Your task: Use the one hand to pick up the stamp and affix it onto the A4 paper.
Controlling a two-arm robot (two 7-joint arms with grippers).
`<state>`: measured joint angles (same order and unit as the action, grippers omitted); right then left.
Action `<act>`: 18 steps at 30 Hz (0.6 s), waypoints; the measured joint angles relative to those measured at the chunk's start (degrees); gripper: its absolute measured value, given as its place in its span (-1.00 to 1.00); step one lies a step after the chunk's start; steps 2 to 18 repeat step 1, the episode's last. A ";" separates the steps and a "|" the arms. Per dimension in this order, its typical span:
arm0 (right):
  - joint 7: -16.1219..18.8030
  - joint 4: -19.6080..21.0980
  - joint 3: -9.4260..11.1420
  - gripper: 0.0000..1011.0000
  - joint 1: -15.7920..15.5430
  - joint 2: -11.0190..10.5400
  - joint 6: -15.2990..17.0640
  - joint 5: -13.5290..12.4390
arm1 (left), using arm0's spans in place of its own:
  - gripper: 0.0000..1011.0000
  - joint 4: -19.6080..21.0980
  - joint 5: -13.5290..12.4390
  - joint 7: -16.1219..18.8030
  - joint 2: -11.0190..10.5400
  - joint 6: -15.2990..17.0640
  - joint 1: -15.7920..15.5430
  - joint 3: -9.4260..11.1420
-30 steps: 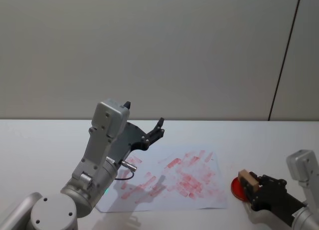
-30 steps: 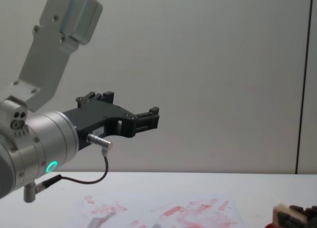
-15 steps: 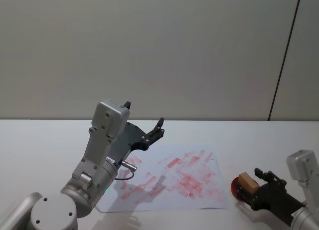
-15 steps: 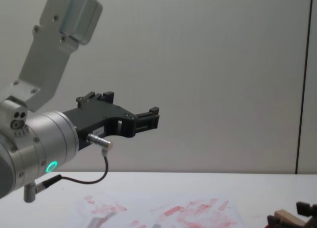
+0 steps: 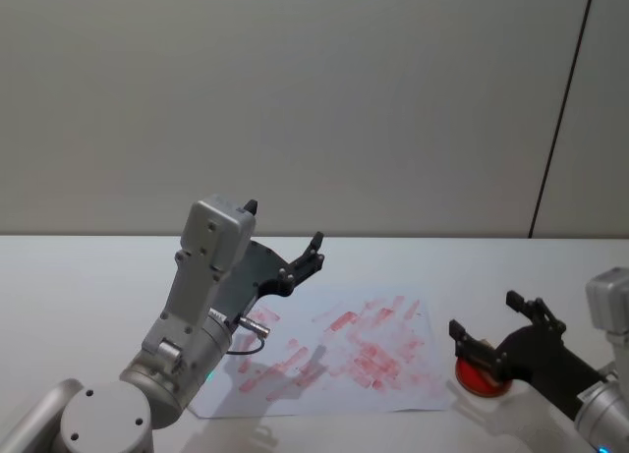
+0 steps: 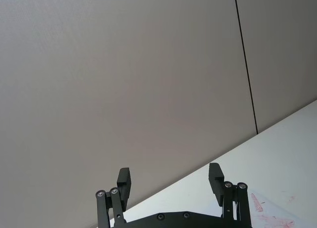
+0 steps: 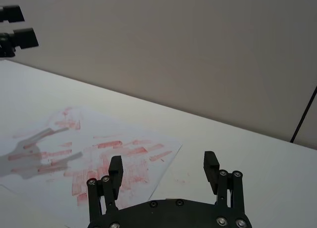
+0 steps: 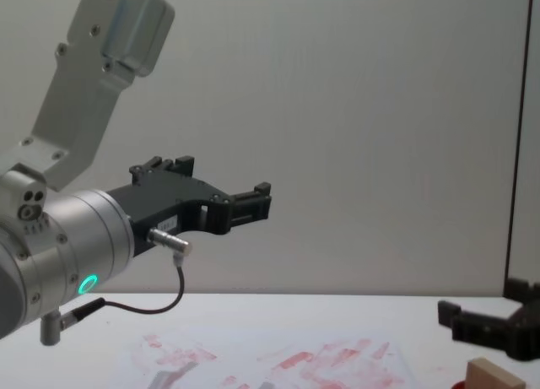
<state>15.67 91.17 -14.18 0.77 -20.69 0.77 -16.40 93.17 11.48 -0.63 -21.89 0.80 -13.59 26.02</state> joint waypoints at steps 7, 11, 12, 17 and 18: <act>0.00 0.19 0.02 0.98 -0.01 -0.01 -0.10 -0.10 | 0.98 0.00 0.00 0.00 0.00 0.00 0.00 0.00; 0.00 0.19 0.02 0.98 -0.01 -0.01 -0.10 -0.10 | 0.98 0.00 0.00 0.00 0.00 0.00 0.00 0.00; 0.00 0.19 0.02 0.98 -0.01 -0.01 -0.10 -0.10 | 0.98 0.00 0.00 0.00 0.00 0.00 0.00 0.00; 0.00 0.19 0.02 0.98 -0.01 -0.01 -0.10 -0.10 | 0.98 0.00 0.00 0.00 0.00 0.00 0.00 0.00; 0.00 0.19 0.02 0.98 -0.01 -0.01 -0.10 -0.10 | 0.98 0.00 0.00 0.00 0.00 0.00 0.00 0.00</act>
